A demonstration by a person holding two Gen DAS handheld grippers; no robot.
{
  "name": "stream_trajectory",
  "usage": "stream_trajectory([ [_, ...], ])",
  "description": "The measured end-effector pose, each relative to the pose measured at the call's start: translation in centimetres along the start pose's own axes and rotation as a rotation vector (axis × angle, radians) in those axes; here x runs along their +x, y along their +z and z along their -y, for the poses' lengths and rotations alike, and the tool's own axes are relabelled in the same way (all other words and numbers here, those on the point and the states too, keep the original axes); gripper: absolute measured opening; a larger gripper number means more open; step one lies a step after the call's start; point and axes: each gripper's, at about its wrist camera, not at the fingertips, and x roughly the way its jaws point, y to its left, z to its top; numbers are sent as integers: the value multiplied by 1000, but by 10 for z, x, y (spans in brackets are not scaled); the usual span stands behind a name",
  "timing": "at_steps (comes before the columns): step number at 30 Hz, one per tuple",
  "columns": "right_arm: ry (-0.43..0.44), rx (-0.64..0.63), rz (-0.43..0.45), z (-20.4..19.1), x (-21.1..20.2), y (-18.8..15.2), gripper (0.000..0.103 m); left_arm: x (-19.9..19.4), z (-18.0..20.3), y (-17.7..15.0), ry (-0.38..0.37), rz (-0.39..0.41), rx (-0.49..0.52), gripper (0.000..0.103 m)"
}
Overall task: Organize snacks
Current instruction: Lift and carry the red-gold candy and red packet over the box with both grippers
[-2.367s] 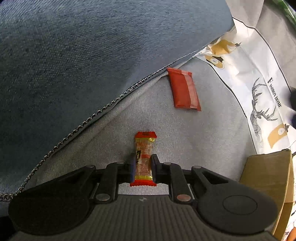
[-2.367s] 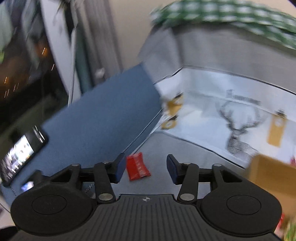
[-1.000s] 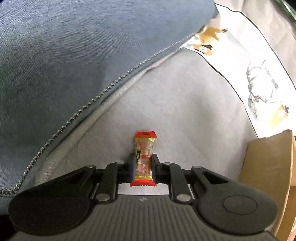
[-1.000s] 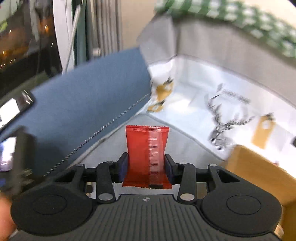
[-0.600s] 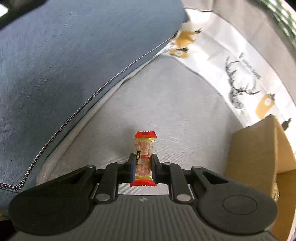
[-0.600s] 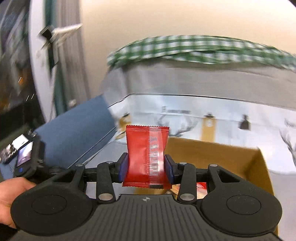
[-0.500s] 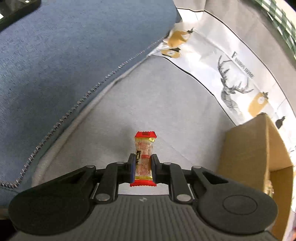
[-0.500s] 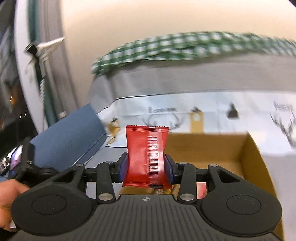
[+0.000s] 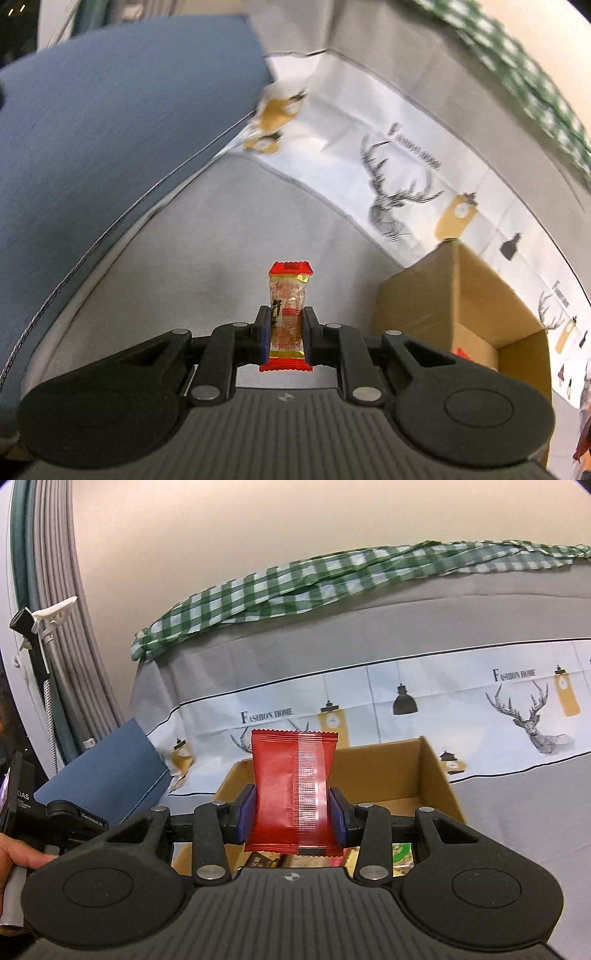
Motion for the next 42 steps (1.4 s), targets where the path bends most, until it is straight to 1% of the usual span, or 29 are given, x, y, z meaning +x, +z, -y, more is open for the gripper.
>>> stream_trajectory([
  [3,-23,-17,11,2,-2,1,43,-7,21,-2,-13,67,67,18],
  [7,-41,-34,26,4,-4,2,43,-18,52,-7,-59,162,160,18],
  [12,-65,-45,39,6,-4,3,43,-42,89,-19,-183,306,291,18],
  [15,-76,-51,47,7,-5,3,43,-53,109,-29,-258,356,362,18],
  [18,-81,-59,45,6,-4,2,43,-58,124,-40,-319,364,411,18],
  [21,-88,-70,48,4,-4,1,43,-59,133,-47,-358,359,438,18],
  [28,-109,-78,52,1,-2,0,43,-61,140,-51,-413,356,448,18],
  [39,-122,-91,67,-5,0,-2,43,-62,148,-56,-463,344,465,18],
  [41,-121,-93,65,-5,1,-3,44,-62,148,-55,-491,332,469,18],
  [42,-122,-93,58,-5,2,-4,46,-61,149,-55,-506,322,470,23],
])
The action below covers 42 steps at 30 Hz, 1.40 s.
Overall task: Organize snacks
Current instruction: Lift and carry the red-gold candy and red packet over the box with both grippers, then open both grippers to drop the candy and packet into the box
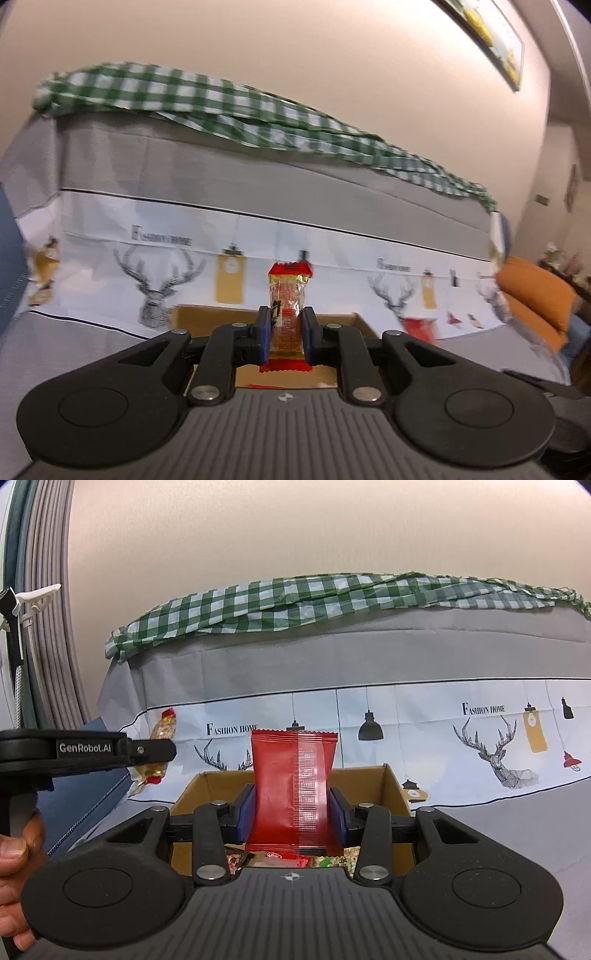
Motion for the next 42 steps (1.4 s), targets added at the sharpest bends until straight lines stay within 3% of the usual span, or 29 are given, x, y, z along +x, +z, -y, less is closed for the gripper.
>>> stream_trajectory([
  [1,-3,-2,-12,-1,2,-1,50,0,1,0,2,1,-3,46],
  [2,-17,-5,-20,-1,4,-1,57,-3,0,0,17,15,-5,59],
  [3,-40,-13,-28,-2,6,-2,80,-5,-1,0,25,34,-6,69],
  [4,-71,-21,-28,-3,7,-2,94,-7,-2,0,27,49,-5,69],
  [11,-93,5,-27,2,8,-3,99,-18,-7,-2,-5,64,16,86],
  [19,-141,57,18,2,-10,1,102,-68,8,-27,49,115,127,99],
  [23,-156,101,30,4,-41,-1,102,-101,5,-59,59,61,120,102],
  [24,-156,96,26,5,-50,-5,102,-108,6,-64,64,18,108,102],
  [28,-159,80,9,6,-81,-26,102,-128,10,-76,73,-21,78,102],
  [34,-138,69,44,1,-114,-56,102,-124,20,-90,100,-82,130,103],
  [38,-139,80,-19,-2,-108,-71,102,-116,18,-94,113,-121,133,103],
  [42,-129,65,-26,-6,-104,-71,102,-110,18,-96,116,-150,129,103],
])
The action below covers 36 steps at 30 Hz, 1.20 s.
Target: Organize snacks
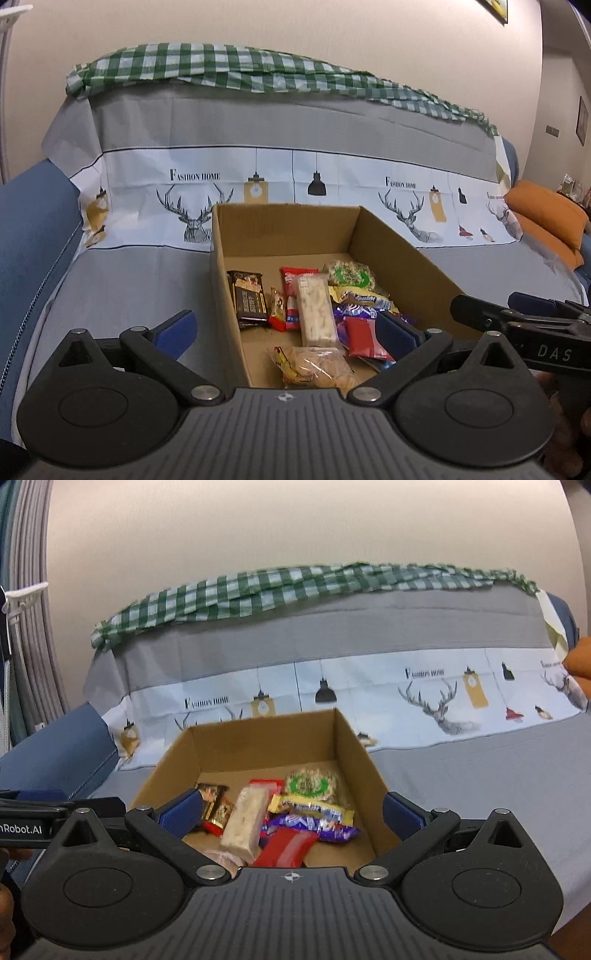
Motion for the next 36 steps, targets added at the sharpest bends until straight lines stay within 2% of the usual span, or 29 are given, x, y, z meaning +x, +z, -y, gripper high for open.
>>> stream_trajectory([
  [10,-9,-35,-31,-7,8,-5,102,10,2,-1,-15,-52,-13,103],
  [36,-17,-20,-28,-6,9,-5,102,9,4,-2,-8,-42,2,103],
])
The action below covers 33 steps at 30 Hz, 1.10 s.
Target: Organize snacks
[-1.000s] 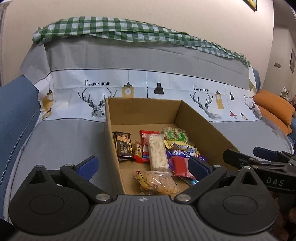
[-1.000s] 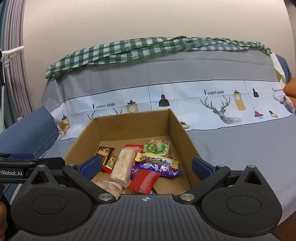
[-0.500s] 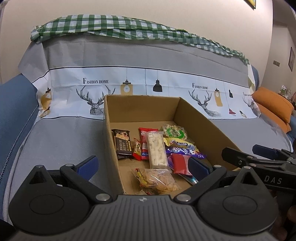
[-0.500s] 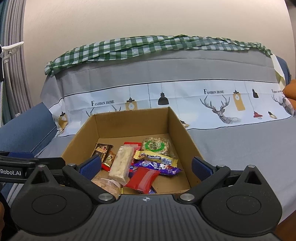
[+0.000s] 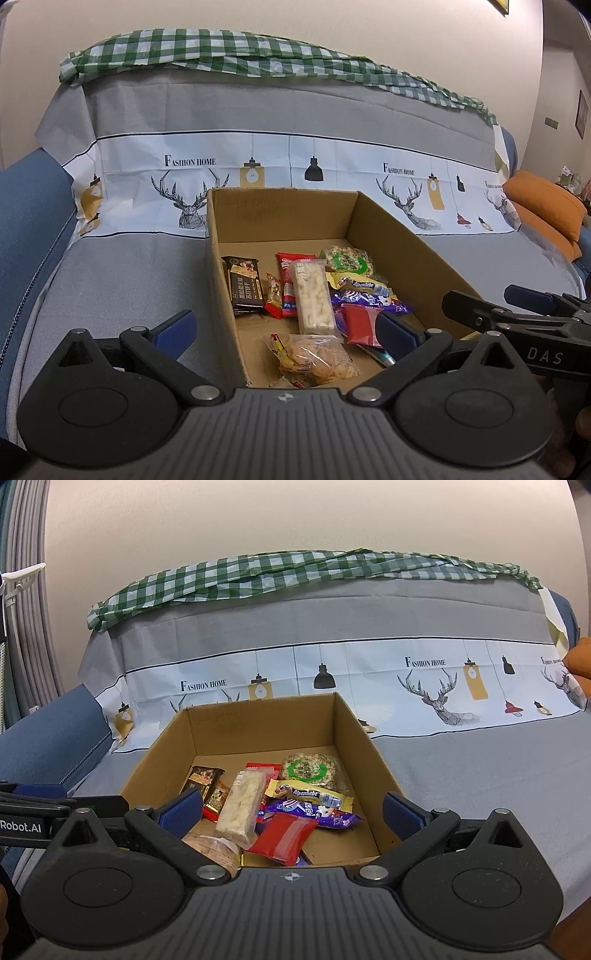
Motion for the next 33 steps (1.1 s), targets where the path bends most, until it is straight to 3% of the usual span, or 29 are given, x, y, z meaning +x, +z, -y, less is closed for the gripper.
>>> stream_trajectory([
  [33,-1,-5,3,1,0,0,102,2,2,-4,-9,-8,18,103],
])
